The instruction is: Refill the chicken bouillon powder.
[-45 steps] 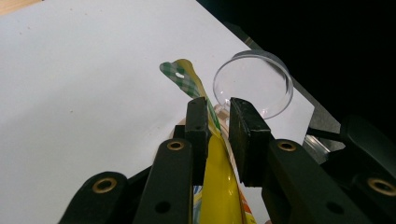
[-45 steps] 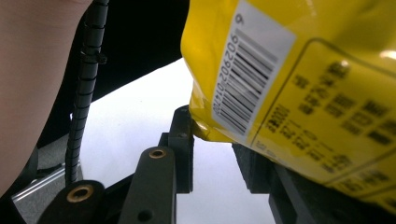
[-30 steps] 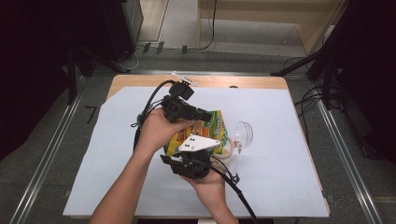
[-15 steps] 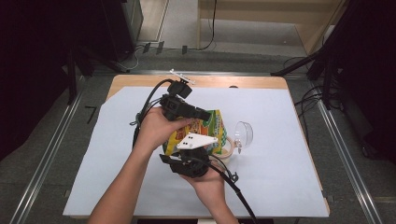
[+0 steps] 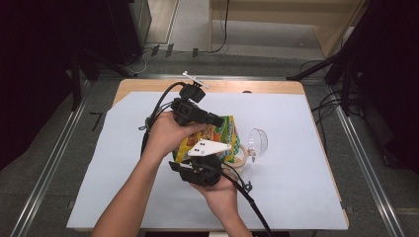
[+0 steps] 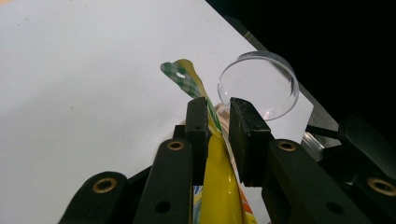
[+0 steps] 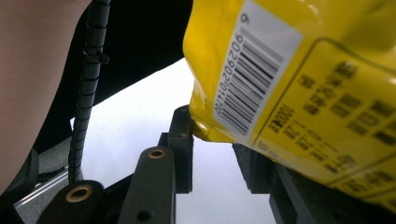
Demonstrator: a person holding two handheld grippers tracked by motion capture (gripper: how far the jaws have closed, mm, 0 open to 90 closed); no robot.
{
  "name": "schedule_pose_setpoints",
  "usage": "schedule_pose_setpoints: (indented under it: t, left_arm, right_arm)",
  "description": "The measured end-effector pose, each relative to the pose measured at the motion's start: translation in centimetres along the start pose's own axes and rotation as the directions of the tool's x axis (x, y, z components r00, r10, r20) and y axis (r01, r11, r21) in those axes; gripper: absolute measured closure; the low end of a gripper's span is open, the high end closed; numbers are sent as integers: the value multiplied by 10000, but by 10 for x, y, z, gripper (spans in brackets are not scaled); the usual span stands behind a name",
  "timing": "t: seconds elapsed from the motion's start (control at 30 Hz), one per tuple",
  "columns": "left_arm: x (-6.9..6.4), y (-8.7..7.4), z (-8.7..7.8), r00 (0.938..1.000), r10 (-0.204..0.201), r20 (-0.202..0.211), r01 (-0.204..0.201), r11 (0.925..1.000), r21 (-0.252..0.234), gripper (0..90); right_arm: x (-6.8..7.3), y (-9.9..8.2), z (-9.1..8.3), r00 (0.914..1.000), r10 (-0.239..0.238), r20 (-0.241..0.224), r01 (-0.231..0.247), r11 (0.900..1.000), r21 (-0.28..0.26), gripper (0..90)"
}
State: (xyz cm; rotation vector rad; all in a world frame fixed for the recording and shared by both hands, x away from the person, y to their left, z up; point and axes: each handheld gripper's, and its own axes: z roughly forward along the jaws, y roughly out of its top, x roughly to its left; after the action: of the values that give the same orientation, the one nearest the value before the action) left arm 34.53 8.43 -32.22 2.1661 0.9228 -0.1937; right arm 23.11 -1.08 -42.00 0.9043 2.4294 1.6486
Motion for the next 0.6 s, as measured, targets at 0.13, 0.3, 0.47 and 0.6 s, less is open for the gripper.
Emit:
schedule_pose_setpoints:
  t: [0.13, 0.3, 0.47, 0.6]
  left_arm:
    - [0, 0, 0, 10000, 24, -43, -24, 10000, -30, 784]
    - [0, 0, 0, 10000, -31, -3, 31, 10000, -30, 784]
    - [0, 0, -1, 9999, -112, 31, 112, 9999, -52, 782]
    - [2, 0, 0, 9999, -138, 67, 138, 9999, 15, 781]
  right_arm:
    - [0, 0, 1, 9999, -93, 138, 92, 10000, 33, 700]
    - [0, 0, 0, 9999, -79, 111, 79, 10000, 53, 702]
    - [1, 1, 0, 10000, -77, 45, 77, 10000, 51, 702]
    - [0, 1, 0, 10000, -12, 9, 11, 9999, 124, 701]
